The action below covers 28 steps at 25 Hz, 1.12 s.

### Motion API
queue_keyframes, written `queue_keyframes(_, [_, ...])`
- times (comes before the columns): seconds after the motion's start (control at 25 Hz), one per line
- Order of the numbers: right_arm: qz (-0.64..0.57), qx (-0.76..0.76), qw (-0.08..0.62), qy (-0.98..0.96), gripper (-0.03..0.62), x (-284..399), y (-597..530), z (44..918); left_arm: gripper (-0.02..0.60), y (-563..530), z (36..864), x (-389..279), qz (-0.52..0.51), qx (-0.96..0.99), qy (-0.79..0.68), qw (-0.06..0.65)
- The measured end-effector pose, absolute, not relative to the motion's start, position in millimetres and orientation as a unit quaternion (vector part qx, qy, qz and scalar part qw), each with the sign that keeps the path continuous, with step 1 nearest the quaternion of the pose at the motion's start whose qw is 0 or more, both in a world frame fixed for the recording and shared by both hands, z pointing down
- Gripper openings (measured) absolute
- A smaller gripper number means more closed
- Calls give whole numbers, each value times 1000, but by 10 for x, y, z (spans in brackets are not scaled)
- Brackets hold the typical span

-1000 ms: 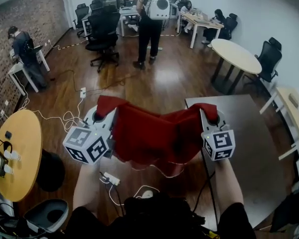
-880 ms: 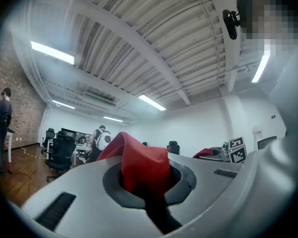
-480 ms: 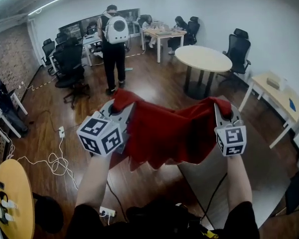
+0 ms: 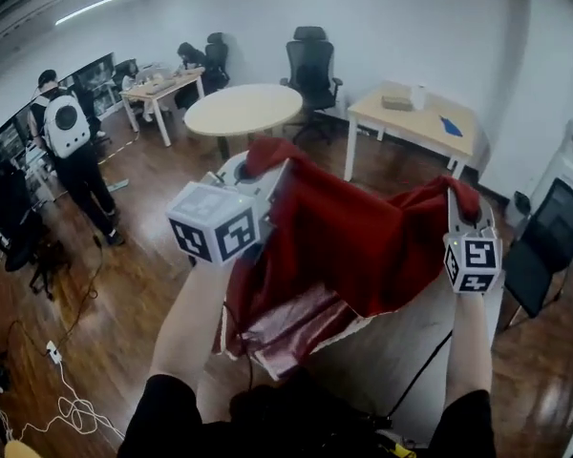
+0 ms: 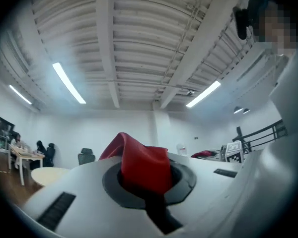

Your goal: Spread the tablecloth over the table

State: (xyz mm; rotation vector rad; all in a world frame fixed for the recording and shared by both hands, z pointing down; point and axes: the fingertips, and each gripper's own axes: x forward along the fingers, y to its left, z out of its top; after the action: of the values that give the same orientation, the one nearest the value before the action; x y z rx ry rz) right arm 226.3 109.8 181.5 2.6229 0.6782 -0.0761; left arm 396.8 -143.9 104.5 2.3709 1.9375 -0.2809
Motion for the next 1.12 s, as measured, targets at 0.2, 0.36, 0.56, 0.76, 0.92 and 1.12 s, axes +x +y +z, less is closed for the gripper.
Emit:
queue_keyframes(0.2, [27,907,194,373,12,1325,1836,2172,8,-260,1475,3803,-33,700,713,22])
queue_keyframes(0.36, [71,887,169,423,12,1050,2176,2568,8,306,1849,3832,5,674,739,1])
queue_keyframes(0.56, [115,880,147,438,12,1076,2414,3021,8,806,2334,4070,54,664,745,-20])
queue_keyframes(0.76, [131,875,152,441,12,1342,2566,3072,8,1111,2530,4481,89,674,733,-25])
queue_keyframes(0.92, [120,873,161,444,12,1523,2674,2847,8,1219,2335,4610,63,677,732,-36])
queue_keyframes(1.12, [127,872,155,446,12,1612,2653,2975,8,1207,2599,4724,87,676,731,-39])
